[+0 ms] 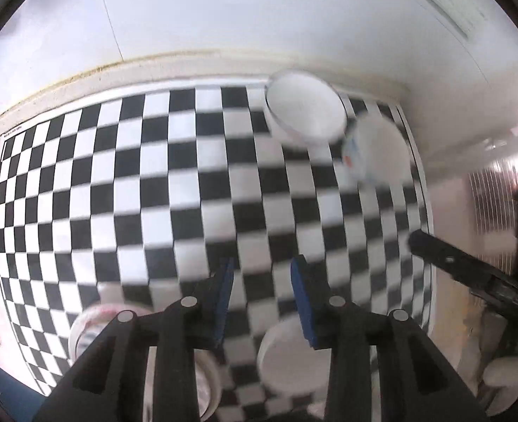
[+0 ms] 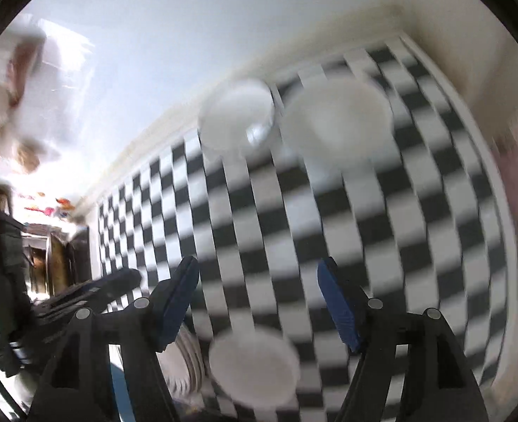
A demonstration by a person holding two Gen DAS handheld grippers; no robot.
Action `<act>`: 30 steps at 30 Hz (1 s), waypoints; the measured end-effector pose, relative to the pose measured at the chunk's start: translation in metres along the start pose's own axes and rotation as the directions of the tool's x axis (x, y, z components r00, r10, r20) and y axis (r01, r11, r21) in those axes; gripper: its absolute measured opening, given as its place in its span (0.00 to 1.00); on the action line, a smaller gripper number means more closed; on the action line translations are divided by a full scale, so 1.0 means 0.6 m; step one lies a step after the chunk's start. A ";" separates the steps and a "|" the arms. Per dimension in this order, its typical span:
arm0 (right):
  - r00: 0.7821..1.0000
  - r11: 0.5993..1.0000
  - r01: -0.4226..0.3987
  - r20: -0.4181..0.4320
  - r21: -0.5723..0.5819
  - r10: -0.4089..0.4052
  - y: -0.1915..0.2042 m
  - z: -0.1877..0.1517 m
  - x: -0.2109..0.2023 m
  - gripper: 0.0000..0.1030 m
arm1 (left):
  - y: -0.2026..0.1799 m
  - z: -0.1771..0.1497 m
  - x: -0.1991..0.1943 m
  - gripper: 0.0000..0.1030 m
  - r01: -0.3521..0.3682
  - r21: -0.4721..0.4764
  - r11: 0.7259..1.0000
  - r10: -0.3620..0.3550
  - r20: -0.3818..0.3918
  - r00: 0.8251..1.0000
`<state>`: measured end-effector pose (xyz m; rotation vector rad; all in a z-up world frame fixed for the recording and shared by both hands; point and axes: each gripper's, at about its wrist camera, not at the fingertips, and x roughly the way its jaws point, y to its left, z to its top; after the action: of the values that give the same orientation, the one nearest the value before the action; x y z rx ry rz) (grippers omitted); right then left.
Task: Organize plates and bowls
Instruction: 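Lower the black-rimmed bowl onto the cloth and open both grippers, then grip the rim of the plain white bowl with both grippers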
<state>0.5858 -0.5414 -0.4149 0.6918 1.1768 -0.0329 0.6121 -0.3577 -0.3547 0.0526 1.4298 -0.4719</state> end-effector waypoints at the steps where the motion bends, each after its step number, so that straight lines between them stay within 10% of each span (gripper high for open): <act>1: 1.000 1.000 -0.007 0.009 -0.020 0.008 0.002 0.029 -0.002 0.70 | -0.002 0.021 0.008 0.30 0.002 -0.020 1.000 -0.002 -0.001 1.000; 13: 0.986 0.964 0.064 -0.135 -0.258 -0.102 0.025 0.287 0.157 0.70 | -0.020 0.200 0.151 0.30 -0.008 -0.153 0.988 -0.003 -0.074 0.997; 30: 0.952 0.954 0.025 -0.284 -0.298 -0.114 0.006 0.314 0.308 0.26 | -0.001 0.213 0.245 0.21 0.005 -0.211 0.978 -0.031 -0.120 0.992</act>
<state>0.8199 -0.5751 -0.5325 0.4006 1.4613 0.1891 0.7410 -0.4397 -0.4755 -0.1032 1.5957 -0.3345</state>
